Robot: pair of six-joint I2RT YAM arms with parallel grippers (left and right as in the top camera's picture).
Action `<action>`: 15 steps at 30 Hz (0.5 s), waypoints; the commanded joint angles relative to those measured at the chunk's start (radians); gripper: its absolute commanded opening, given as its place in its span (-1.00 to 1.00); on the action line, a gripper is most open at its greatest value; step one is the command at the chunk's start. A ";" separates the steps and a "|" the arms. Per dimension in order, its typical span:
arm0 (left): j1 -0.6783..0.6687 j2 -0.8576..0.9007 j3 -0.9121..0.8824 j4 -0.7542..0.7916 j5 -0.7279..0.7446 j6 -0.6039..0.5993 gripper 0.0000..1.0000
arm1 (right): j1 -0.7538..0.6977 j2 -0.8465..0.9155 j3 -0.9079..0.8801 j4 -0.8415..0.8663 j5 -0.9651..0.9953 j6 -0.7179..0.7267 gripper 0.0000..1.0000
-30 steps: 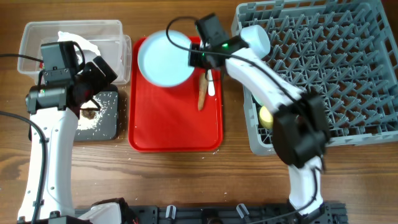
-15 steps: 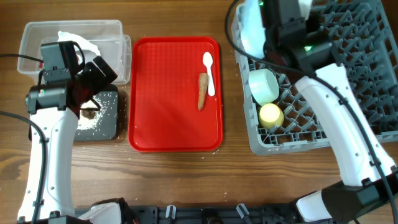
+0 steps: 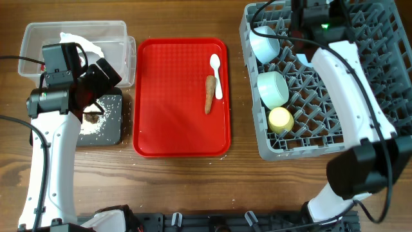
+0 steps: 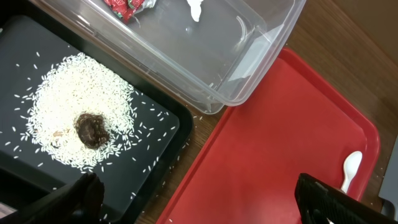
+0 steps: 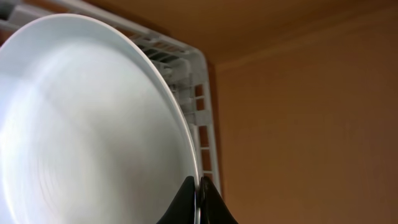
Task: Sort waste into correct bins and load items into the dishwasher rack
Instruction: 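Carry the white plate into the dish rack and stand it upright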
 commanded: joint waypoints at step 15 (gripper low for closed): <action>0.005 0.000 0.014 0.000 0.001 0.002 1.00 | -0.018 0.058 0.001 -0.050 -0.261 0.198 0.99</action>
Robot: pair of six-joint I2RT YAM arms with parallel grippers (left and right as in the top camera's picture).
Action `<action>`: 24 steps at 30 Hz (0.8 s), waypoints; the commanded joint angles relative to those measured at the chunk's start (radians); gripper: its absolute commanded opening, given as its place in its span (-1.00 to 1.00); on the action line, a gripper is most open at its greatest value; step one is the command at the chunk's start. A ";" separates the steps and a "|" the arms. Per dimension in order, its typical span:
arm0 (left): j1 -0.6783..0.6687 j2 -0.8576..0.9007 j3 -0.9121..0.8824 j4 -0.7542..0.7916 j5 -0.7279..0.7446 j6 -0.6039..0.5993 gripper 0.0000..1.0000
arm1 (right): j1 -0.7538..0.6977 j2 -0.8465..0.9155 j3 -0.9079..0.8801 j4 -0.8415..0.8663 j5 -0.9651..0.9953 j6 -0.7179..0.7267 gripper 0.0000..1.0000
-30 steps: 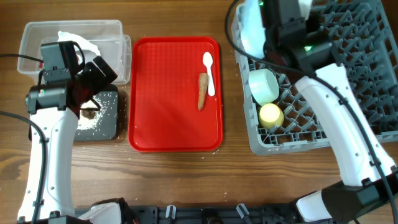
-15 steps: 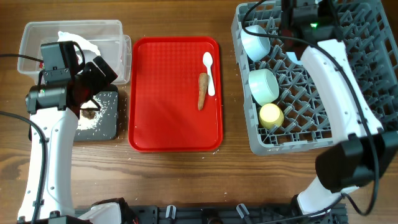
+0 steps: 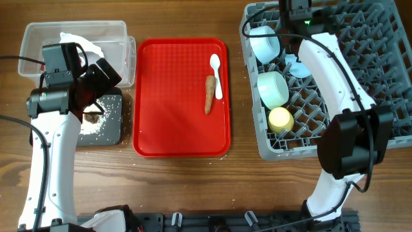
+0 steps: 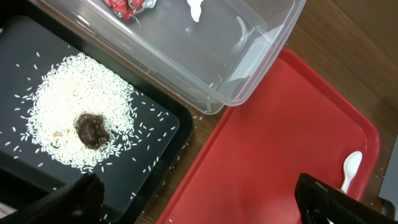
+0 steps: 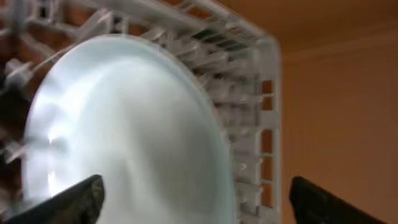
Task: Sort waste into correct bins and load items into the dishwasher rack
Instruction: 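Carry the white plate into the dish rack and stand it upright, then reach the right gripper to the red tray and grasp the carrot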
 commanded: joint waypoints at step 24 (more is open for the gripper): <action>0.005 0.000 0.014 0.000 0.001 0.002 1.00 | 0.398 0.181 0.002 0.044 -0.765 1.047 0.22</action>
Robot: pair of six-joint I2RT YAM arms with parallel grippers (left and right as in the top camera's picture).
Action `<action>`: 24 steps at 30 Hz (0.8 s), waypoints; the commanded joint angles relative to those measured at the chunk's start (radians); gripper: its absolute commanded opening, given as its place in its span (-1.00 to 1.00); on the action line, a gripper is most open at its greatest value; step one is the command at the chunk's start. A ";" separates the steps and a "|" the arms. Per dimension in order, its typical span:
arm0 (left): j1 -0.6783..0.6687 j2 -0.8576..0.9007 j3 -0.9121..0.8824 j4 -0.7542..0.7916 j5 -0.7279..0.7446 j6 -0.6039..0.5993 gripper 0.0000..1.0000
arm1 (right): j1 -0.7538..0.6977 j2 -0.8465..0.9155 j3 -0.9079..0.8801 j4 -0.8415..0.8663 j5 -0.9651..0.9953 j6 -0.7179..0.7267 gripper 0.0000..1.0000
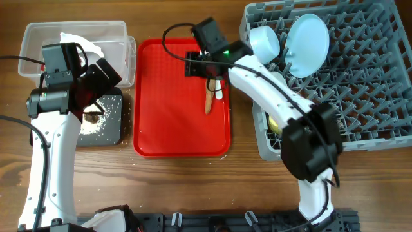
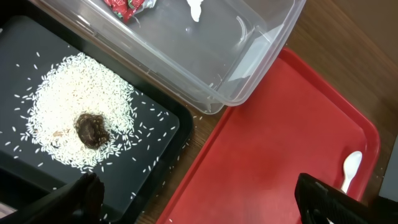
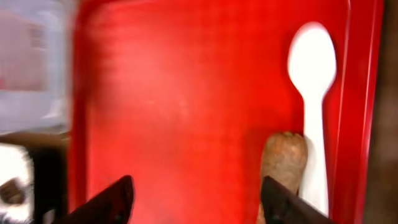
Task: Sort waste into correct bins and load items into the dishwasher rack
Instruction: 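Reach the right gripper to the red tray and grasp the carrot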
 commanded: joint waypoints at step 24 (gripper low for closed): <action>0.005 0.000 0.014 0.000 0.001 0.002 1.00 | 0.002 0.195 0.001 -0.094 0.015 0.181 -0.65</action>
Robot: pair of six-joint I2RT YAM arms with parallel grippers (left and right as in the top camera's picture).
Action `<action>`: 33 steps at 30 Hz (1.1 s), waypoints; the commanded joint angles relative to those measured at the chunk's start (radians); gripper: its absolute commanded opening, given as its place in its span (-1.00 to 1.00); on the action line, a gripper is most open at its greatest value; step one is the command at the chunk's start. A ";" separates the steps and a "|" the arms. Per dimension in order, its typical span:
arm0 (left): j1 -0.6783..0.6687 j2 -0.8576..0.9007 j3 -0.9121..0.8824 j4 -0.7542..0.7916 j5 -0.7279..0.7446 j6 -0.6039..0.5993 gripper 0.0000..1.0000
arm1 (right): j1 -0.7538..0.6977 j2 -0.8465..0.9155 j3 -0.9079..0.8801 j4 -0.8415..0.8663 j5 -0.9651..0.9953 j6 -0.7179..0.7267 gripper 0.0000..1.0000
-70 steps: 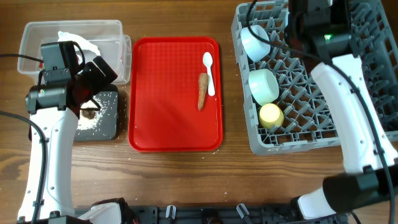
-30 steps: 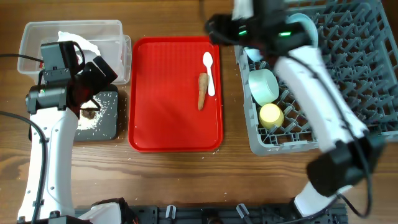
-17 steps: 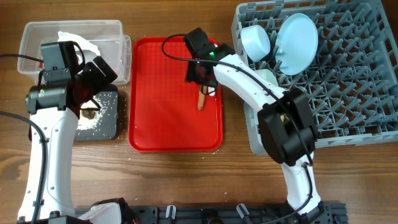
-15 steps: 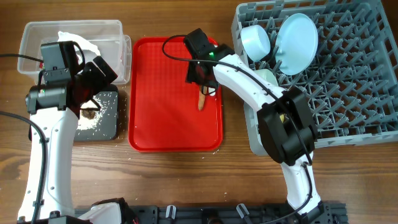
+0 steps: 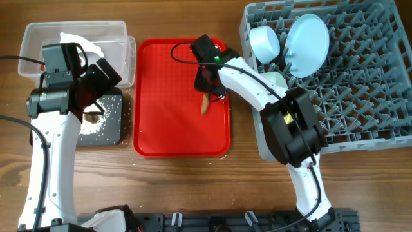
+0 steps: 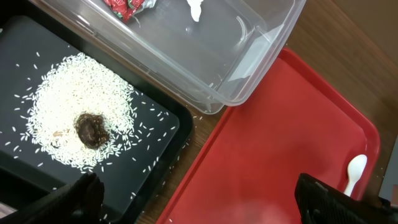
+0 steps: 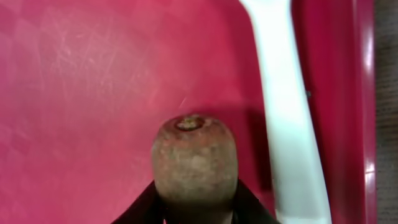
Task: Sort waste into correct bins and load items into the dishwasher rack
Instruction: 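Reach the right gripper to the red tray and grasp the carrot, then carry the carrot left and drop it onto the black tray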
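A brown carrot (image 7: 194, 158) lies on the red tray (image 5: 167, 116) with a white plastic spoon (image 7: 283, 118) just to its right. My right gripper (image 7: 196, 208) is down over the carrot's thick end, shut on it, a finger pressed against each side. From overhead only the carrot's thin tip (image 5: 204, 104) shows below the gripper (image 5: 207, 78). My left gripper (image 6: 199, 202) hangs open and holds nothing, over the border between the black tray and the red tray. The spoon (image 6: 356, 168) also shows at the right edge of the left wrist view.
A grey dishwasher rack (image 5: 360, 96) at the right holds a white plate (image 5: 308, 35) standing on edge and a white bowl (image 5: 264, 42). A clear bin (image 5: 77, 42) with wrappers sits far left. In front of it is a black tray (image 6: 149, 137) of rice with a dark lump (image 6: 91, 129).
My right gripper was open above the tray beside the carrot and spoon. Now it is low on the carrot's thick end and shut on it. The left arm has not moved.
My right gripper was shut on the white plate at the rack. Then it was open, with the plate standing in the rack. Then it was open over the red tray, and now it grips the carrot. The left arm stayed still throughout.
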 commanded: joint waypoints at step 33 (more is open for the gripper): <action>0.005 0.000 0.014 0.000 0.001 0.002 1.00 | 0.040 -0.228 -0.036 0.307 -0.484 -0.329 -0.91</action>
